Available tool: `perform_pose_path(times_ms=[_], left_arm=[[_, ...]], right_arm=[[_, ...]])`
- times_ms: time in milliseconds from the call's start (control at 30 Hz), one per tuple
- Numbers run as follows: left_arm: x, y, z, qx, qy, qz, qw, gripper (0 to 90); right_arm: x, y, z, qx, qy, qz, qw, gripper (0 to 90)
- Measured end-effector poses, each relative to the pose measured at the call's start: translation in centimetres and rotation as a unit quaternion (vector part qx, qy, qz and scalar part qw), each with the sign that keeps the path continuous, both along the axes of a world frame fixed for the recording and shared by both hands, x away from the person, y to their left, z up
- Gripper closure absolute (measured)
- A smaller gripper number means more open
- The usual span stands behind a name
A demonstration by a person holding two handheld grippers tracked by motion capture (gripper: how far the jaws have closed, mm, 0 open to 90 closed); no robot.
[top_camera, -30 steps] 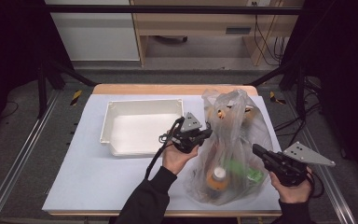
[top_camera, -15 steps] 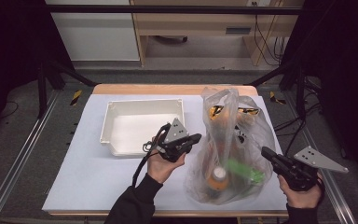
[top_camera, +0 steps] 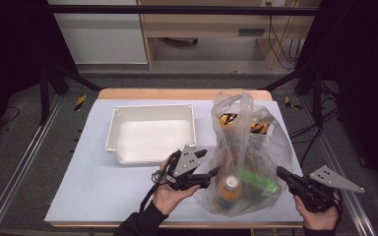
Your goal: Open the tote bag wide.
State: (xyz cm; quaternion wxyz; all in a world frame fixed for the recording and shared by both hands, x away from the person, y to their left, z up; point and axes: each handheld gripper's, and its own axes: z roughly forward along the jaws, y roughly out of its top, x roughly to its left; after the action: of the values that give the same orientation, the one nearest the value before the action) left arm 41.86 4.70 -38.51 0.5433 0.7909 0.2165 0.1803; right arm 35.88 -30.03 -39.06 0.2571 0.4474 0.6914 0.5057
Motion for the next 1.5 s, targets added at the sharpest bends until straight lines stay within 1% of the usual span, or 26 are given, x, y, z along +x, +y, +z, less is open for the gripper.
perform_pose_path(times_ms=[33,67,100,133,167,233,367,400,500,533,567,600,633,700,733,767,800,833,1067,1133,1267,1300,1367,1400,1467,1500], left_arm=[[0.0,0.0,0.0,0.000,0.000,0.000,1.0000,42.6],[-0.4,0.4,0.2,-0.012,0.009,0.001,0.9999,42.6],[-0.6,0.5,0.4,-0.015,0.021,0.001,0.9997,42.4],[-0.6,0.5,0.4,-0.015,0.021,0.001,0.9997,41.6],[-1.4,0.7,1.2,-0.038,0.049,-0.012,0.9980,41.4],[-2.2,0.4,2.0,-0.045,0.030,-0.015,0.9984,41.0],[-3.4,-1.2,3.5,-0.074,0.008,-0.037,0.9965,34.9],[-3.7,-1.8,3.9,-0.075,0.003,-0.038,0.9964,32.5],[-4.0,-2.8,4.3,-0.072,-0.007,-0.037,0.9967,31.6],[-4.0,-4.0,4.7,-0.057,-0.014,-0.027,0.9979,32.5],[-3.8,-4.5,4.7,-0.044,-0.017,-0.022,0.9986,35.9],[-3.8,-4.5,4.7,-0.044,-0.017,-0.022,0.9986,44.3],[-3.3,-5.1,4.7,-0.029,-0.003,-0.013,0.9995,51.4],[-2.8,-5.1,4.4,-0.022,0.023,-0.010,0.9995,69.2],[-2.8,-5.1,4.4,-0.022,0.023,-0.010,0.9995,76.1],[-2.6,-4.8,4.1,-0.018,0.032,-0.009,0.9993,84.7],[-2.6,-4.8,4.1,-0.018,0.032,-0.009,0.9993,88.2],[-2.6,-4.3,3.8,-0.022,0.041,-0.010,0.9989,88.2],[-4.0,-1.0,3.3,-0.021,0.041,-0.014,0.9988,90.0],[-4.6,0.0,3.0,-0.031,0.047,-0.022,0.9982,90.0],[-5.9,1.3,1.7,-0.018,0.054,-0.035,0.9978,90.0],[-6.2,1.8,0.7,-0.011,0.062,-0.035,0.9974,90.0],[-6.2,1.9,0.3,-0.010,0.068,-0.037,0.9970,90.0],[-6.2,1.9,-0.6,-0.003,0.077,-0.040,0.9962,90.0],[-6.2,1.7,-1.5,0.008,0.080,-0.040,0.9960,90.0],[-6.2,1.7,-1.5,0.008,0.080,-0.040,0.9960,90.0]], right_arm=[[0.0,0.1,0.0,-0.001,0.000,0.000,1.0000,90.0],[0.0,0.2,0.1,0.000,0.000,0.002,1.0000,90.0],[0.0,0.2,0.1,-0.002,-0.001,0.002,1.0000,90.0],[0.0,0.2,0.2,-0.003,-0.003,0.001,1.0000,90.0],[0.0,0.2,0.3,0.002,-0.002,0.000,1.0000,90.0],[0.0,0.1,0.3,0.001,-0.005,-0.001,1.0000,90.0],[0.2,0.3,0.6,0.005,-0.009,0.000,0.9999,90.0],[0.2,0.4,0.7,0.004,-0.010,0.000,0.9999,90.0],[0.2,0.6,0.9,0.002,-0.015,0.001,0.9999,90.0],[0.2,0.7,0.9,0.003,-0.015,0.001,0.9999,90.0],[0.2,0.7,1.0,0.005,-0.015,0.002,0.9999,90.0],[0.2,0.7,1.0,0.004,-0.017,0.002,0.9998,90.0],[0.1,0.7,1.0,0.003,-0.018,0.002,0.9998,90.0],[0.0,0.6,1.1,0.005,-0.020,0.002,0.9998,90.0],[0.0,0.6,1.1,0.005,-0.020,0.002,0.9998,90.0],[-0.2,0.4,1.2,0.005,-0.025,0.000,0.9997,90.0],[-0.2,0.4,1.2,0.005,-0.025,0.000,0.9997,90.0],[-0.3,0.3,1.2,0.005,-0.024,-0.001,0.9997,90.0],[-2.2,-0.9,0.5,0.016,-0.018,-0.013,0.9996,90.0],[-2.7,-1.0,0.3,0.016,-0.019,-0.014,0.9996,90.0],[-3.5,-1.4,0.0,0.023,-0.013,-0.017,0.9995,90.0],[-3.9,-1.6,-0.3,0.029,-0.008,-0.020,0.9994,90.0],[-4.0,-1.7,-0.7,0.036,-0.001,-0.018,0.9992,90.0],[-3.9,-1.7,-1.0,0.037,0.006,-0.018,0.9991,90.0],[-3.5,-1.6,-1.7,0.034,0.019,-0.016,0.9991,90.0],[-3.4,-1.5,-1.9,0.034,0.027,-0.017,0.9989,90.0]])
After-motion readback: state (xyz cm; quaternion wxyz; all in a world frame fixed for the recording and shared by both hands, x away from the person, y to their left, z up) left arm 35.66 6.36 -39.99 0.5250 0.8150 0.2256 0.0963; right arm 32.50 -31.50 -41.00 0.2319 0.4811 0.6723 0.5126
